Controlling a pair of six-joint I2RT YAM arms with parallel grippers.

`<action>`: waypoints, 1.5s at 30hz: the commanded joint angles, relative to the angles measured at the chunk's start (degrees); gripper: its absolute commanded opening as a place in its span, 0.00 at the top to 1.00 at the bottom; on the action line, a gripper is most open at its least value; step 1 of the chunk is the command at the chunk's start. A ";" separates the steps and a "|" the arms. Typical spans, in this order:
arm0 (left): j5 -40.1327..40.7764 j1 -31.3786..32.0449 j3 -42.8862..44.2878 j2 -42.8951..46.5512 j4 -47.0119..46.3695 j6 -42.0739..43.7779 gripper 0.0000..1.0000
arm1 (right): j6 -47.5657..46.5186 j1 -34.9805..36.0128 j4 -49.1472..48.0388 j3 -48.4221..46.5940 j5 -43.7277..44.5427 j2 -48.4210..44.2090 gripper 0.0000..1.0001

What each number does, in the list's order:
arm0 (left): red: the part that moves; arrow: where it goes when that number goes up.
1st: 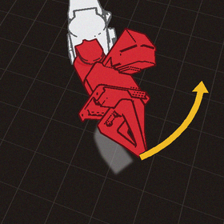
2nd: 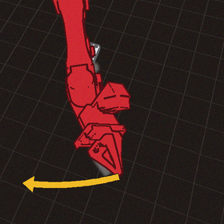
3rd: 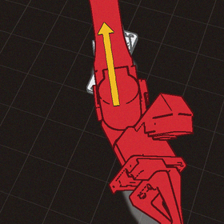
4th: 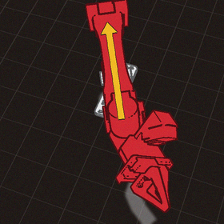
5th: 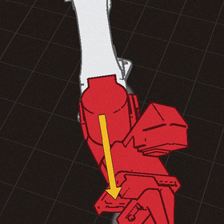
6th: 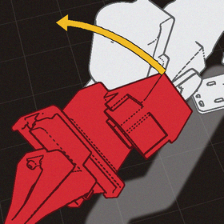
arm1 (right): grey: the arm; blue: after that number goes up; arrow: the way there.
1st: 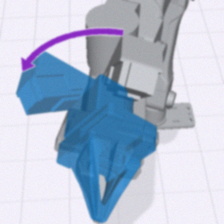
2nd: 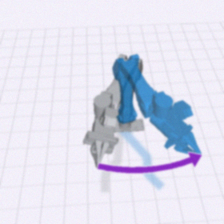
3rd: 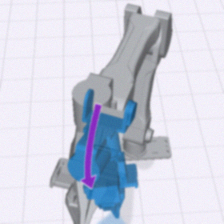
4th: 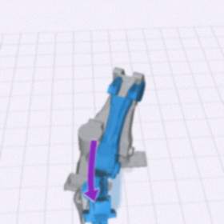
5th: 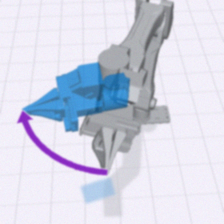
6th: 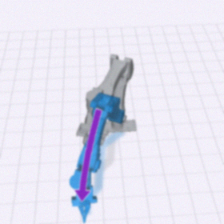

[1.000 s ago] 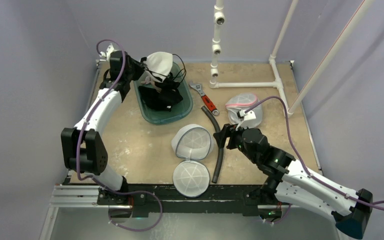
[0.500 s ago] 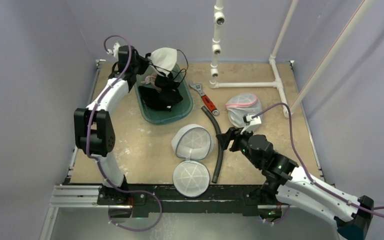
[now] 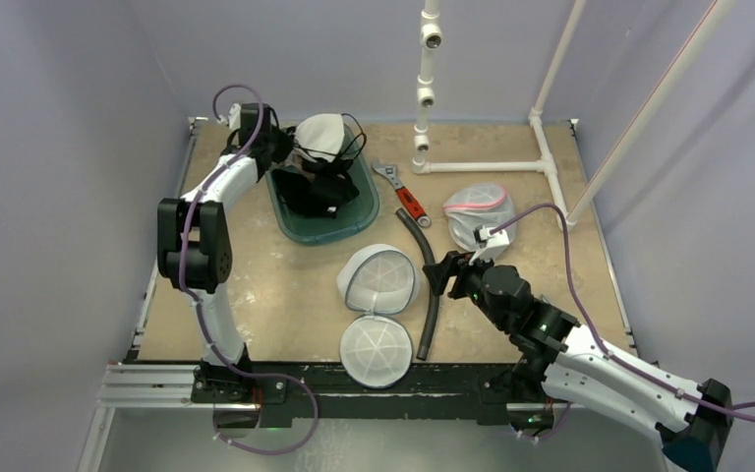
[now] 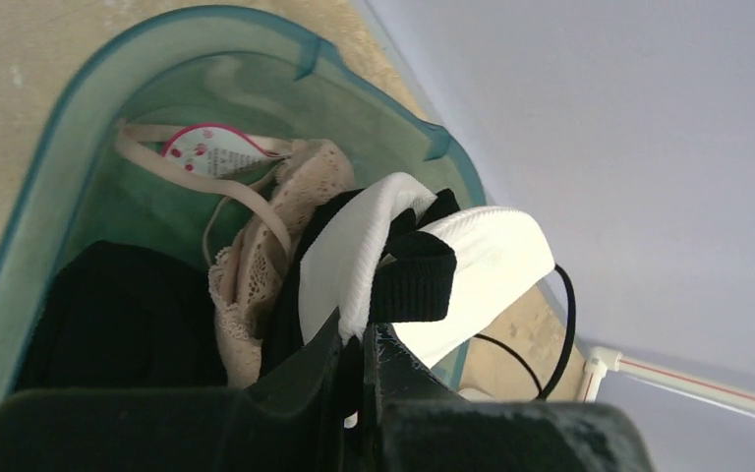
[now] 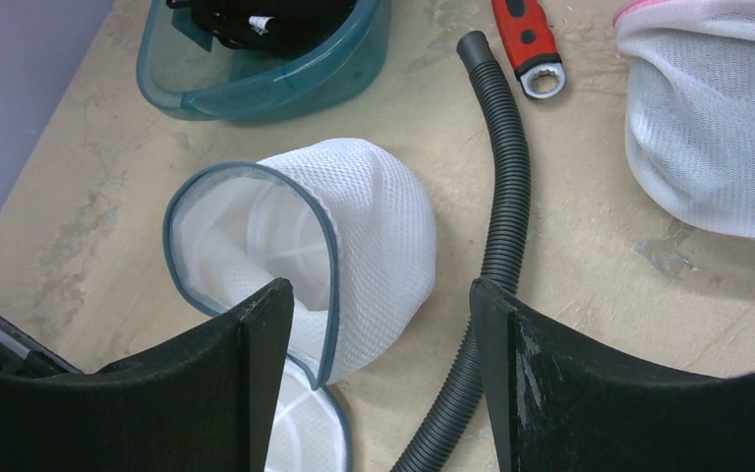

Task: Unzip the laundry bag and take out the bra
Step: Place the bra in the bin, then adjust the bra in the bin.

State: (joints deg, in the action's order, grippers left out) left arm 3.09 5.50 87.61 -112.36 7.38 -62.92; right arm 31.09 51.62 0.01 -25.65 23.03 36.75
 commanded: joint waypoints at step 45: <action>-17.46 -1.12 12.42 -1.66 -10.39 9.37 0.68 | -0.96 -0.22 -5.85 1.77 -0.31 3.07 0.32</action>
State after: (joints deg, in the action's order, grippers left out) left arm -5.52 2.31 92.36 -105.10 0.75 -55.86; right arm 30.81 51.62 -3.86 -23.86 22.79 39.38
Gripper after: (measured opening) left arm 0.345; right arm 0.688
